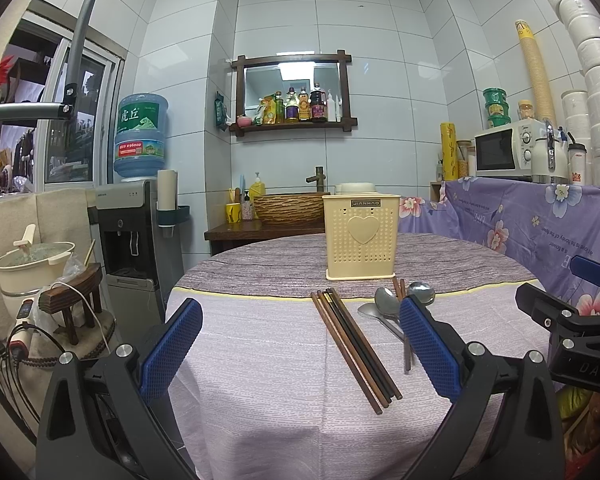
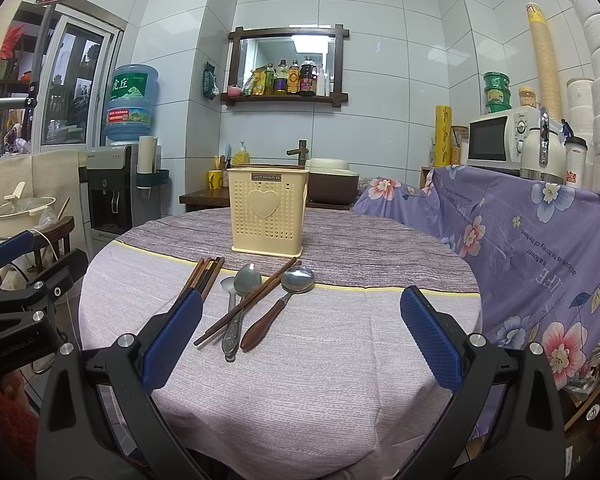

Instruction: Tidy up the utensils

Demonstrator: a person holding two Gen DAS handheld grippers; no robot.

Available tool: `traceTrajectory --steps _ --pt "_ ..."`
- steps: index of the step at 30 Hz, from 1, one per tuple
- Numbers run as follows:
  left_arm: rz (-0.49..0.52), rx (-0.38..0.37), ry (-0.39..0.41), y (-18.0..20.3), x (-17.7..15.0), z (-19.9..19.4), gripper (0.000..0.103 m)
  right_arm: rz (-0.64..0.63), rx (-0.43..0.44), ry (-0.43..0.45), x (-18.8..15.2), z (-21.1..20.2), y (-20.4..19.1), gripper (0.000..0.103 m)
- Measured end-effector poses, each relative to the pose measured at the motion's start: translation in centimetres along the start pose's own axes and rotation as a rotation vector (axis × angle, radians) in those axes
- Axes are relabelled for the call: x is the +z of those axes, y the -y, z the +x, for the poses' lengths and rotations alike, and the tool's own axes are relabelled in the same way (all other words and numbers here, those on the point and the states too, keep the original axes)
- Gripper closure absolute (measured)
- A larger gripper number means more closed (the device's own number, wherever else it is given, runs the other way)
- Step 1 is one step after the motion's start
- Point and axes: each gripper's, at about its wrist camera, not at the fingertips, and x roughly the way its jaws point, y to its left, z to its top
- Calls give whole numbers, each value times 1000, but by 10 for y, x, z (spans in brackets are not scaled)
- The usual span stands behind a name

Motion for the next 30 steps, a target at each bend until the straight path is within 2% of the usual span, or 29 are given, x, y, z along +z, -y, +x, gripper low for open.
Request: traceTrajectory --steps 21,24,30 --pt "3 -3 -13 -1 -1 1 5 -6 -7 -12 -3 1 -3 5" --pt "0 -13 -81 -5 -3 13 5 -4 -38 -47 -4 10 0 5" --pt "-7 -10 -291 -22 -7 62 5 68 -118 -168 0 47 32 5"
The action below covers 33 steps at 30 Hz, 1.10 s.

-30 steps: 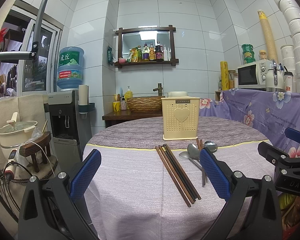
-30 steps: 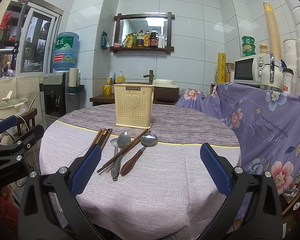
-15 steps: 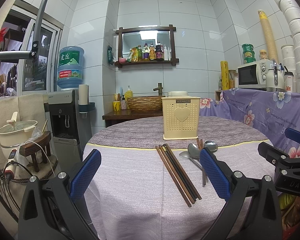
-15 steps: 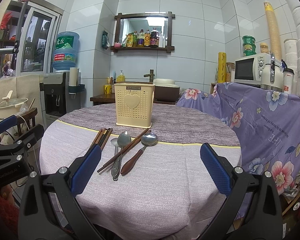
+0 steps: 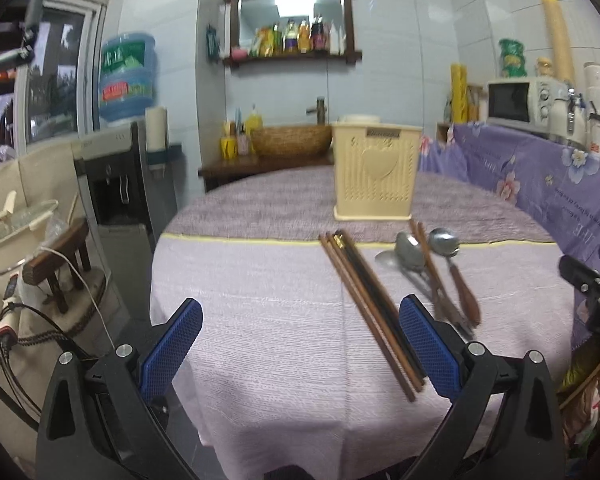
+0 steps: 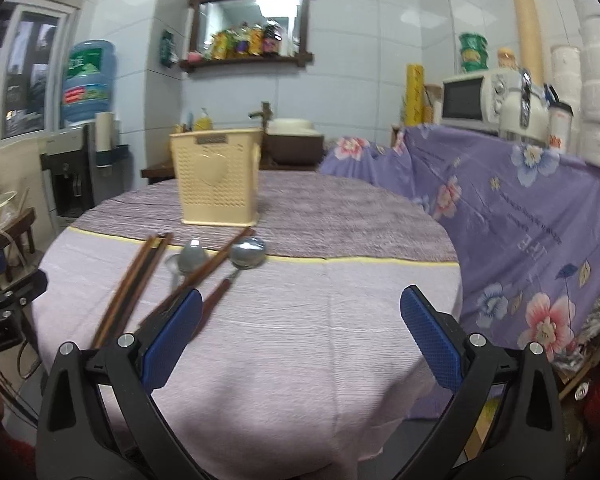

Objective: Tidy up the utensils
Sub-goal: 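Move the left tool toward the chopsticks while the right tool approaches them too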

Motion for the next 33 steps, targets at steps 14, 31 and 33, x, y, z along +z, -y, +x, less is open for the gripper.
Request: traceTrajectory --steps 14,31,33 --pt "-6 -53 -206 -20 36 77 30 -20 50 -250 25 90 -6 5" --pt "-107 -204 -432 -8 53 130 76 36 272 -390 54 137 -48 41" --pt "-89 -202 -437 -1 55 135 77 36 268 -386 56 137 -48 41"
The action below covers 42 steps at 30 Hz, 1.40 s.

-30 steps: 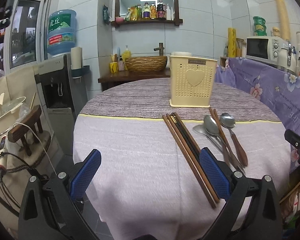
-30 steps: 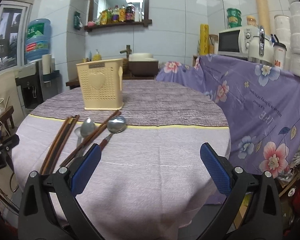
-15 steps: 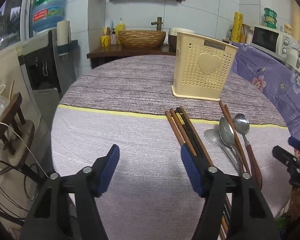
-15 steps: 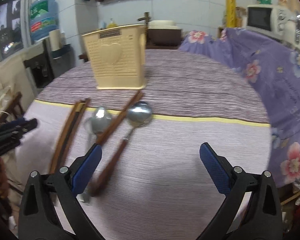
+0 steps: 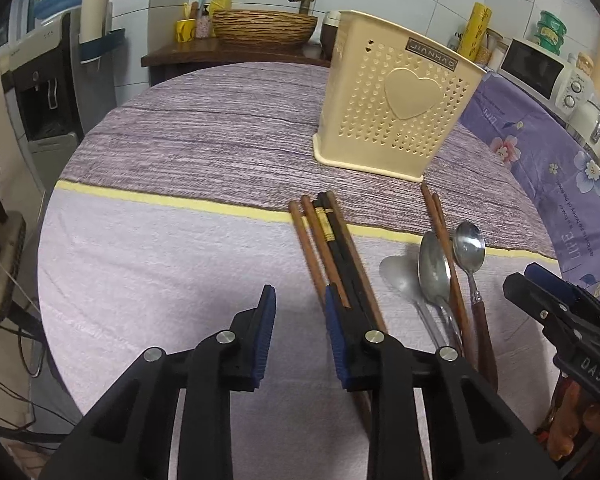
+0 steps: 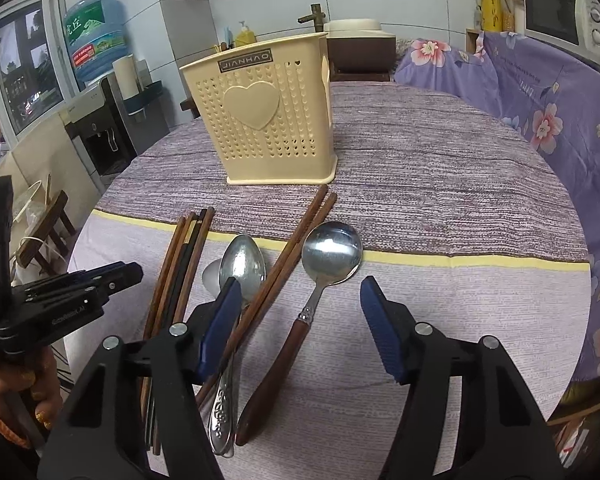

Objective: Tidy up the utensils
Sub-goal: 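Move the left tool toward the chopsticks while the right tool approaches them too, then close the left tool on one wooden chopstick while the right tool grasps another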

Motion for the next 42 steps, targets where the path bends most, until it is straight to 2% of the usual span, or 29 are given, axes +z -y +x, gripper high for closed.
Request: traceTrajectory --steps 8,11,17,21,23,24,28,31,36,39,42 --pt "15 34 -54 10 5 19 77 -11 -13 7 3 -1 4 41" --pt "34 71 -51 12 5 22 78 -9 -16 11 6 -1 6 41" --pt "45 94 -68 2 8 24 78 -13 -25 -4 13 2 11 41" --pt "34 91 -91 -3 17 31 78 -26 -20 -13 28 11 12 41" --pt "40 98 -93 -1 23 36 78 -9 16 -37 43 23 13 47" --pt "40 99 -96 -1 26 39 78 2 23 -51 49 29 15 54" --pt "60 93 -106 4 33 46 78 17 56 -103 74 58 10 71" --pt "70 90 -113 5 34 47 78 42 132 -175 86 80 5 80" --pt "74 74 -115 1 35 46 80 93 107 -247 90 101 8 83" --pt "78 75 -115 2 35 46 80 119 128 -287 88 110 10 84" --pt "79 72 -118 3 35 46 80 135 91 -300 86 114 14 84"
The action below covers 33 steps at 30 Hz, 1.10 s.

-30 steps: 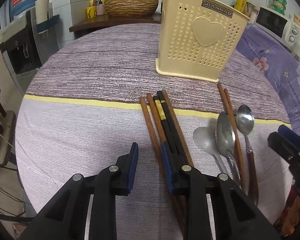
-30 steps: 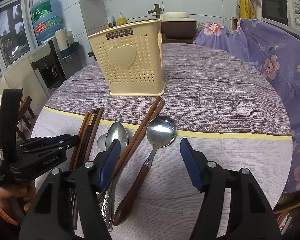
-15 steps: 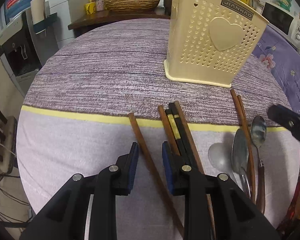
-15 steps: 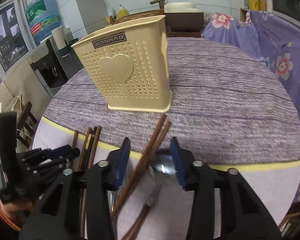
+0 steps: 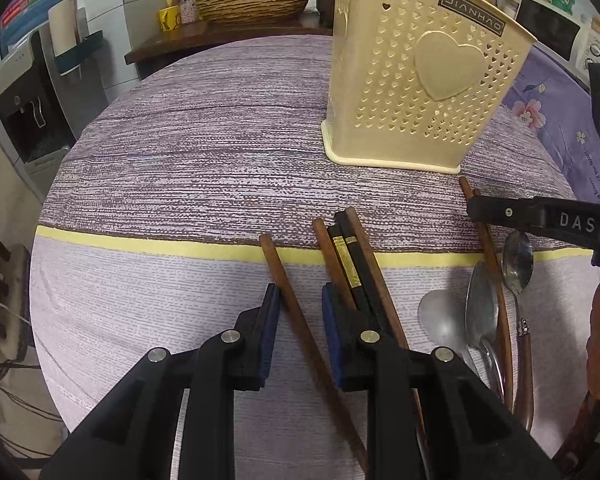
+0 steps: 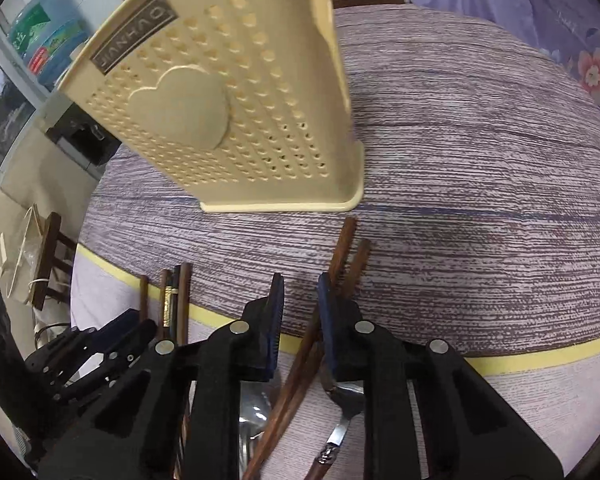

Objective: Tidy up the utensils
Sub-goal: 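Close the left tool on one wooden chopstick while the right tool grasps another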

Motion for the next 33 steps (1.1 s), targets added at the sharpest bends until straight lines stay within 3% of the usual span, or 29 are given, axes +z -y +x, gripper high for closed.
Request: traceTrajectory --steps 9,12,21,23,26,33 --pt "-4 -3 -2 -1 -1 1 80 0 -37 2 3 4 1 84" --pt "-1 3 -4 2 1 2 80 5 -50 -38 9 16 -2 85" --pt "29 34 -22 10 4 4 81 -83 -184 22 2 26 -28 86" --pt "46 53 -20 14 4 5 84 -90 -206 32 2 28 -29 91" --pt "36 58 -19 15 7 7 91 -83 -207 39 3 30 -31 92" --pt "19 67 -10 17 11 9 93 -7 -128 50 5 21 -14 95"
